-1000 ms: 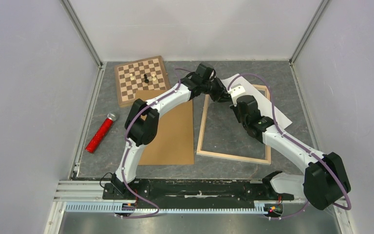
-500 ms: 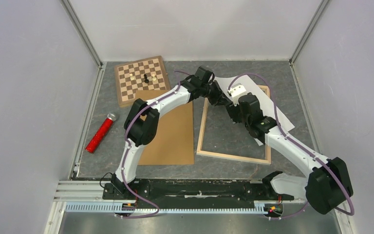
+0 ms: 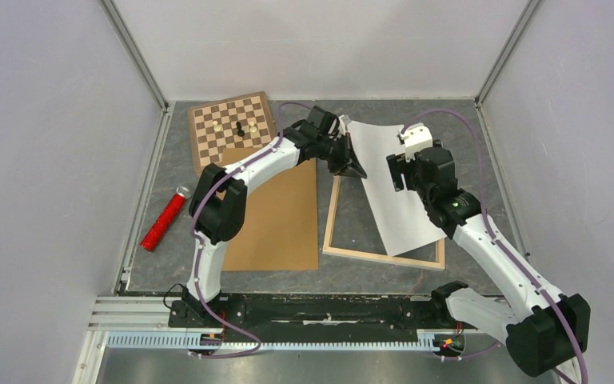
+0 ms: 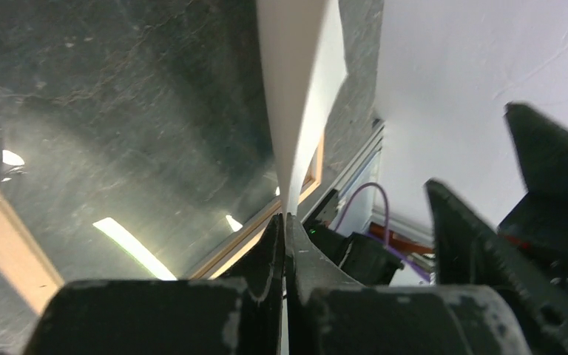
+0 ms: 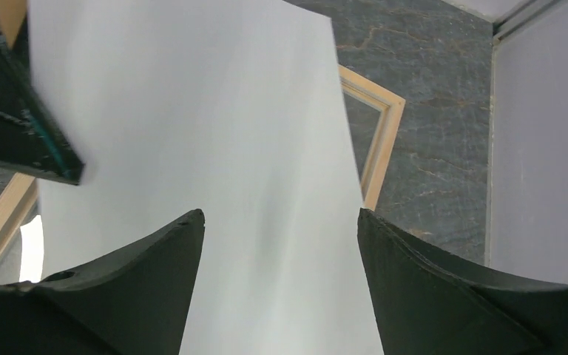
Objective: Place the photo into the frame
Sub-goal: Turn over the photo from the photo frame.
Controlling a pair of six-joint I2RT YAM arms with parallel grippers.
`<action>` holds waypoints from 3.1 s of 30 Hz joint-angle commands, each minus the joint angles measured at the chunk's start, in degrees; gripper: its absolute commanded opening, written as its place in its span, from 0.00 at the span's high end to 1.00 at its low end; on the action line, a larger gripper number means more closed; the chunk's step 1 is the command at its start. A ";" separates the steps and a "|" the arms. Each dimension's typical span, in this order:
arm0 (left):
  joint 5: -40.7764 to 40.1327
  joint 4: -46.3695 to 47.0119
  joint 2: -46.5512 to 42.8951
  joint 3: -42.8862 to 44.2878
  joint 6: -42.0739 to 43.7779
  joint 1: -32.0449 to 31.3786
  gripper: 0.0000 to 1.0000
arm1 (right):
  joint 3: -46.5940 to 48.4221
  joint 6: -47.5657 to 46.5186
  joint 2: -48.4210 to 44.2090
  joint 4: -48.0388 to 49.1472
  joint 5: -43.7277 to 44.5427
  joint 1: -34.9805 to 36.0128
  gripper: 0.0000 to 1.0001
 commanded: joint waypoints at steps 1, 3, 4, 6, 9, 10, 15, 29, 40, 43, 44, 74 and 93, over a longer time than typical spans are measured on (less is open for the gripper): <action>5.30 -4.99 -2.43 -0.85 15.17 1.37 0.98 | 1.54 0.87 -1.29 0.41 -0.33 -2.32 0.21; 6.96 -8.32 -1.24 0.48 19.13 1.89 0.98 | 1.30 0.88 -1.58 0.53 -0.63 -3.29 0.21; 7.46 -10.56 -0.27 1.62 21.41 2.01 0.98 | 1.05 0.88 -1.81 0.47 -0.87 -3.76 0.21; 7.89 -13.88 1.00 3.09 24.83 2.03 0.98 | 0.47 0.81 -2.18 0.72 -0.98 -4.47 0.21; 7.32 -18.58 2.88 5.66 29.77 2.05 0.98 | -0.75 0.42 -2.82 0.99 -1.08 -5.19 0.21; 6.81 -20.49 3.72 7.42 31.82 2.09 0.98 | -1.12 0.23 -2.88 1.13 -1.01 -5.29 0.21; 4.64 -29.71 8.70 15.46 39.03 2.47 0.98 | -2.54 -0.09 -2.99 1.74 -1.17 -5.69 0.21; -5.19 -39.23 19.33 35.38 47.73 2.82 0.98 | -4.17 -0.47 -3.19 2.20 -2.88 -6.26 0.22; -8.83 -40.11 23.53 40.99 50.76 2.51 0.97 | -5.83 -0.37 -4.00 3.17 -2.22 -8.56 0.22; -8.61 -40.04 24.22 42.24 53.02 2.23 0.98 | -6.34 -0.58 -4.18 3.48 -2.00 -9.31 0.22; -8.63 -40.09 24.23 42.19 53.41 2.12 0.98 | -6.64 -0.69 -4.20 3.64 -1.73 -9.49 0.22; -8.97 -35.83 23.13 39.35 58.05 -0.43 0.98 | -8.27 3.71 21.68 18.73 -6.79 -27.69 0.47; -10.05 -35.32 25.41 40.34 61.97 -0.83 0.97 | -5.54 7.56 26.20 19.82 -12.03 -34.59 0.51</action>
